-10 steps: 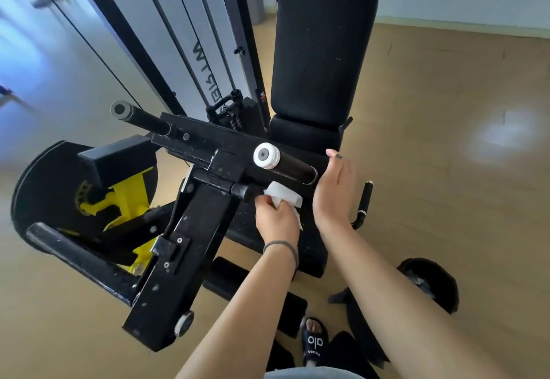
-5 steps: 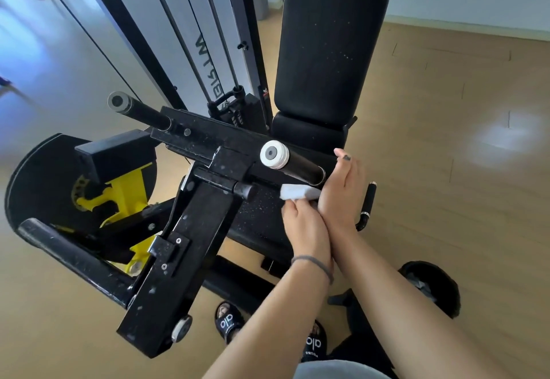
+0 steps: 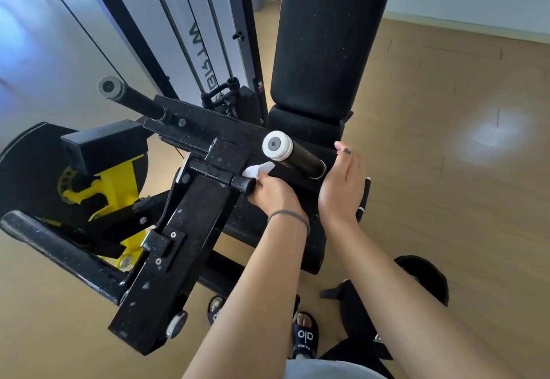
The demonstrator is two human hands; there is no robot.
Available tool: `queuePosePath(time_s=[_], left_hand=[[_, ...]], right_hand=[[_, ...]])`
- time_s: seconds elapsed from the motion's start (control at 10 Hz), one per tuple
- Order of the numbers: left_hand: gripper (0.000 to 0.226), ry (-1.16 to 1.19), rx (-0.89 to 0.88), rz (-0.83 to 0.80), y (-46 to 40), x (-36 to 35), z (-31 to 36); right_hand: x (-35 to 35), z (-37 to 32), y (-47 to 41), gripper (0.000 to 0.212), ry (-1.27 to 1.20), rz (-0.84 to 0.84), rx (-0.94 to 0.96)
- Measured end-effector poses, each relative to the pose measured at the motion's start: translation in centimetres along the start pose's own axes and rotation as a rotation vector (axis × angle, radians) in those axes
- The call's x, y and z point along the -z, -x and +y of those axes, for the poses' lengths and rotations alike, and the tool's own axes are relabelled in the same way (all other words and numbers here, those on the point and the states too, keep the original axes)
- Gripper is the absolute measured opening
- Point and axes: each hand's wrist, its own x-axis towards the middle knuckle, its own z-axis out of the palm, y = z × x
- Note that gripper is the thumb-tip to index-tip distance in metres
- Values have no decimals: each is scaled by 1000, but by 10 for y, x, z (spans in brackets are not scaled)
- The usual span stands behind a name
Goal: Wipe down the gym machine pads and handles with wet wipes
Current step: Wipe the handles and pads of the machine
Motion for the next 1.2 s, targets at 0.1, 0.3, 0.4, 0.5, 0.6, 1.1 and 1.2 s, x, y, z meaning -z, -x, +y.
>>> queuePosePath(time_s=[0.1,0.3,0.4,0.5,0.6,1.1,1.2], left_hand=[[31,-30,134,-48,-10,4,-5],[34,-107,185,-56,-22,1,13],[29,-186,207,-72,-20,1,9],[29,-18,295,-178,-10,4,-15],[26,-37,354,-210,7,12,-42],[29,-629,-5,-343,19,18,-42],[15,-658,-73,-337,20,25,-38]], right_hand=[[0,1,0,47,7,-1,18],[-1,3,-1,48,34,0,36],[-2,4,-2,50,38,-1,36],[-2,3,-1,50,39,7,44],[-2,3,-1,52,20,9,33],[-2,4,-1,43,54,1,41],[-1,4,-2,42,34,-17,25]])
